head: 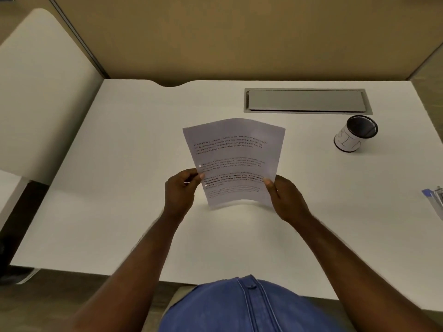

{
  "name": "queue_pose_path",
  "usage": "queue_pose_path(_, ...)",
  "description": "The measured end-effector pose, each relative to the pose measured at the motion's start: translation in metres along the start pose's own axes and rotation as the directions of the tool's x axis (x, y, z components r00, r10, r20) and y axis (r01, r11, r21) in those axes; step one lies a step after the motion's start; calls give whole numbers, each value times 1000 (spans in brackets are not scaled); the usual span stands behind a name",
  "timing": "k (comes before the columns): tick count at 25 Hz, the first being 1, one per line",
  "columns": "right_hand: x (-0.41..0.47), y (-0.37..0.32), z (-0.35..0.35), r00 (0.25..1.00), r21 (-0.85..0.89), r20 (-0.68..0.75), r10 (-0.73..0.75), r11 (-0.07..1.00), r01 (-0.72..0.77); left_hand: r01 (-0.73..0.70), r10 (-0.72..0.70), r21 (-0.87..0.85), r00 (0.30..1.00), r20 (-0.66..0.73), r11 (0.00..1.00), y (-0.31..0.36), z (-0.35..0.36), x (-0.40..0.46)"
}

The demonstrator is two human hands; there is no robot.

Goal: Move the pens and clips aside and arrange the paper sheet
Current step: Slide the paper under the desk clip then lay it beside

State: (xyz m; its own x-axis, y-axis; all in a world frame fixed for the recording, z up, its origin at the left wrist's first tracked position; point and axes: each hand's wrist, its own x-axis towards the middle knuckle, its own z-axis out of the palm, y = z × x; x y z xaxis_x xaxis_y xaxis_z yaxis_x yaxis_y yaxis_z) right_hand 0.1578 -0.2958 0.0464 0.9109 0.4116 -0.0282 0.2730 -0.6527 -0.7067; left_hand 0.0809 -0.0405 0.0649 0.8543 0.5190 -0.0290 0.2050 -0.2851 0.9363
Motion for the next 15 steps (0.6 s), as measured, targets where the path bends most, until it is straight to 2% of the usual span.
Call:
queue_pose_path(3,-3,3,1,1000,-117,-21,-13,993,10,-19,20,12,999,-35,1000,-4,-4,-5)
queue_pose_path(12,-18,-3,11,994,-151,-106,5,988,-21,-129,135,75,988,-77,989,-13,-3,-16)
queue_pose_path(15,-24,-6,19,994,-170,-111,14,985,-32,-197,214,155,972,-98,968,-17,0,-23)
